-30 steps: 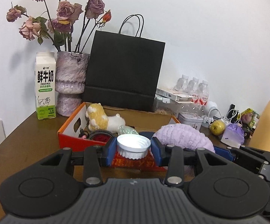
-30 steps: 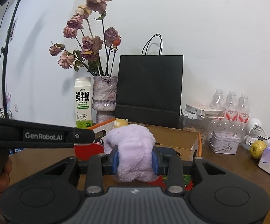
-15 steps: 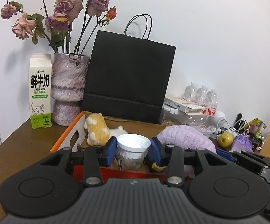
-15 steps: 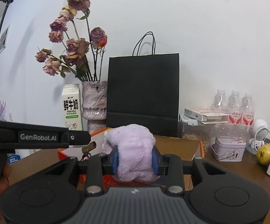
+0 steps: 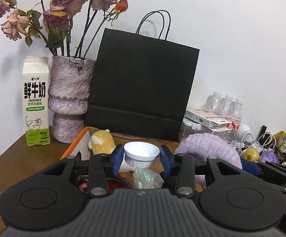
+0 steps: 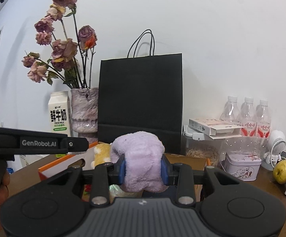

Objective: Organize objects
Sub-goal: 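Carry the white lid and lavender towel over the cardboard box, then lower the lid and towel into the box and open both tools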

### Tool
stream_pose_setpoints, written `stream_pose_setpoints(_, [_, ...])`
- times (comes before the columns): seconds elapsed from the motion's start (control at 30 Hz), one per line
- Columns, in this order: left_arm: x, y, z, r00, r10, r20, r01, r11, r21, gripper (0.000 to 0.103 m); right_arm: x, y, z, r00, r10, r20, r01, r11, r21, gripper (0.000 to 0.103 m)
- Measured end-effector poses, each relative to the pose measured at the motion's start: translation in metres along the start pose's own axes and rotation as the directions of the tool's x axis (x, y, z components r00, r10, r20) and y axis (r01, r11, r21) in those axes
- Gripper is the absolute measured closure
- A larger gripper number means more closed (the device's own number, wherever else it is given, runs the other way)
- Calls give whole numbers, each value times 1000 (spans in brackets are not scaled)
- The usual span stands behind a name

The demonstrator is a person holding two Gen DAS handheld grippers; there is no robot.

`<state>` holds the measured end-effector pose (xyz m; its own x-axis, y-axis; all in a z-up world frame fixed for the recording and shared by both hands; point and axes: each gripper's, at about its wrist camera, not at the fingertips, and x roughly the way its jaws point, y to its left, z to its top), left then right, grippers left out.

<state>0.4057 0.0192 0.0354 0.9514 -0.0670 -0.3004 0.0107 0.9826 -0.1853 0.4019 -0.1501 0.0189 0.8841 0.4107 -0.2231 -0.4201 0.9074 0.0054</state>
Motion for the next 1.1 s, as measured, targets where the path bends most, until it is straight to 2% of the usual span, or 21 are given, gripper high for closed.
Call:
stream_pose_setpoints(0.43, [37,7,10,1000,15,1,-15,1000,16,62,31,-4,0,1000,-18,-21,18,1000,-21,70])
stream_pose_setpoints(0.87, [48,18,12,999,48,9,-48,999,17,62,48,-6,-4,998,-18,-57,17,1000,-24,68])
stream_pose_setpoints(0.9, [49,18,11,999,51,8,-51,999,19,60,50,-6,-5,998,-17,-64,15,1000,-25,64])
stream_pose_setpoints(0.97, [50,18,10,998,59,8,-59,998,21,45,51,-6,-7,997,-19,-69,18,1000,-20,56])
stream_pose_setpoints(1.0, [50,18,10,998,63,10,-63,998,19,28,51,-6,-7,997,-23,-74,21,1000,-22,39])
stream_pose_setpoints(1.03, [49,19,9,997,72,16,-72,997,16,7,52,-6,-7,997,-26,-77,24,999,-24,14])
stream_pose_setpoints(1.07, [49,19,9,996,84,27,-84,996,13,0,51,-6,-8,997,-32,-76,30,999,-26,3])
stream_pose_setpoints(1.1, [47,19,8,994,100,49,-101,995,8,0,50,-5,-8,997,-39,-66,37,999,-30,0])
